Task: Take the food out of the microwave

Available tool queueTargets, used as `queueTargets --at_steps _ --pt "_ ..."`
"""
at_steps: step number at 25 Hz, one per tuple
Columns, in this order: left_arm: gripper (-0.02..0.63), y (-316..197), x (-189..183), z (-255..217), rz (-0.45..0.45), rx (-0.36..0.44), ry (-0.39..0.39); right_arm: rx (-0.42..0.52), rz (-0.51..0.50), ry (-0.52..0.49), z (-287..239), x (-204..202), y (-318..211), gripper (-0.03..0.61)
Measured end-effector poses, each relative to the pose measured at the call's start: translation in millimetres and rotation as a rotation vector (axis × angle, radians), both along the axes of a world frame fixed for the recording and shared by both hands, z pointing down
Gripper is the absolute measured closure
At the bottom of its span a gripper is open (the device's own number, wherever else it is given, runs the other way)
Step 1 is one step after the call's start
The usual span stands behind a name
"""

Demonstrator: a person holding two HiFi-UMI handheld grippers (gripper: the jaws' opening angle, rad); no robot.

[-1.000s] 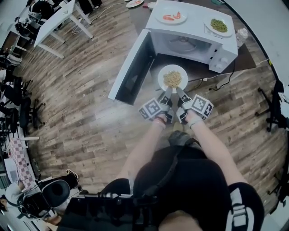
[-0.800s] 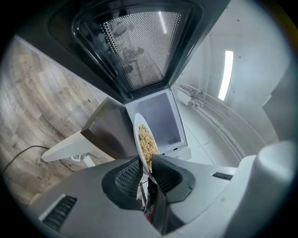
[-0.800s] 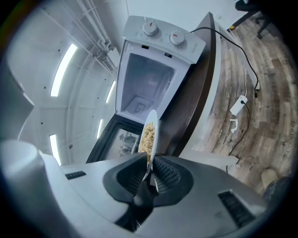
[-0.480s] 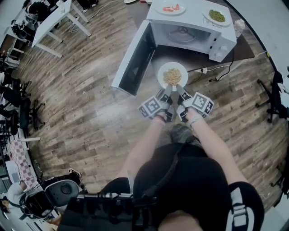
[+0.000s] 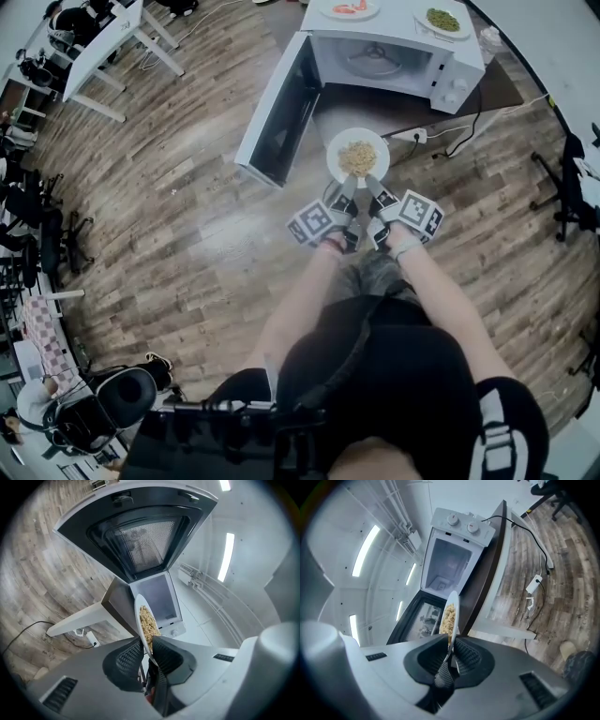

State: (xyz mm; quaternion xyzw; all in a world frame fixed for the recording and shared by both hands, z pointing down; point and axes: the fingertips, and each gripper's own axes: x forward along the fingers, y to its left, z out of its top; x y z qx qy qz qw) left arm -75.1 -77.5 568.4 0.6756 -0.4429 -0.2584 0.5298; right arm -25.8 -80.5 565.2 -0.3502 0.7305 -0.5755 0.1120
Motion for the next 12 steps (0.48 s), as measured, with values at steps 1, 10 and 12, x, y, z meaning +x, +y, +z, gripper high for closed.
queueTargets --at_steps 1,10,12 --pt "0.558 2.9 -0.1 0.9 0.001 -0.002 0.000 -0.002 0.001 0.000 0.8 -0.2 3.1 0.541" --pt "0.561 26.0 -3.7 4.1 0.009 -0.003 0.003 -0.004 0.009 0.004 3.9 -3.7 26.3 0.545" --pt "0.561 31.9 -4.3 4.4 0.010 -0.006 0.003 -0.011 0.011 0.002 4.3 -4.3 32.6 0.545"
